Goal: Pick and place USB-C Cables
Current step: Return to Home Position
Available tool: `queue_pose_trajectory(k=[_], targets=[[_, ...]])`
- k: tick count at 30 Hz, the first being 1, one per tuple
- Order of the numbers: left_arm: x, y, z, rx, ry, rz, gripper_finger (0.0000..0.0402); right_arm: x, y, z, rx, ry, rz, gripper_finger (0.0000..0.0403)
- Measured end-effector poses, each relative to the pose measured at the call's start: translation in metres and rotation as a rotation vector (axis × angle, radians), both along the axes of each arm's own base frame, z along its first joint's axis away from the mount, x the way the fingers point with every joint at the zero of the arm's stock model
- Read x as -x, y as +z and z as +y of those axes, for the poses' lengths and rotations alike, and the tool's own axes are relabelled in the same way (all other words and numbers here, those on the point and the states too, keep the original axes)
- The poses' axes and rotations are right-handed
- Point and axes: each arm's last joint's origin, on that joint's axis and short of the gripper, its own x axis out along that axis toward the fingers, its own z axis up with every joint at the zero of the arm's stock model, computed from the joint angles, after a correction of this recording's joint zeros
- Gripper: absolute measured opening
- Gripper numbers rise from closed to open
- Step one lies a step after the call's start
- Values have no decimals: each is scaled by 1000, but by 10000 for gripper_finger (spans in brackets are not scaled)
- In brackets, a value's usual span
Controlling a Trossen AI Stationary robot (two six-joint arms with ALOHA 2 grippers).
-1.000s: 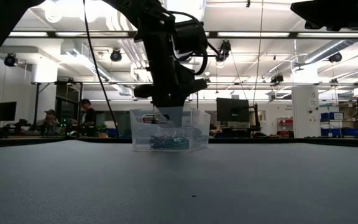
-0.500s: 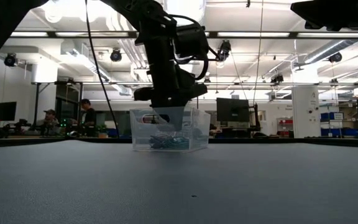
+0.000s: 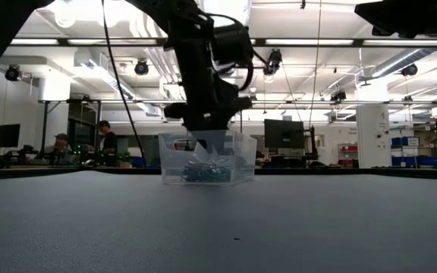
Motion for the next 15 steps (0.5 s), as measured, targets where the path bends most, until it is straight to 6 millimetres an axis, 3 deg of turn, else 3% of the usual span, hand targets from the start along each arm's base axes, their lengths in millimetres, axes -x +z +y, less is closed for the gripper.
queue_pose_trajectory(k=[7,15], targets=[[8,34,-22,-68,-176,-30,116,-1,-5,0,2,2,16,27],[23,78,-89,-363,-440,-40,116,0,-10,0,-4,2,17,27]])
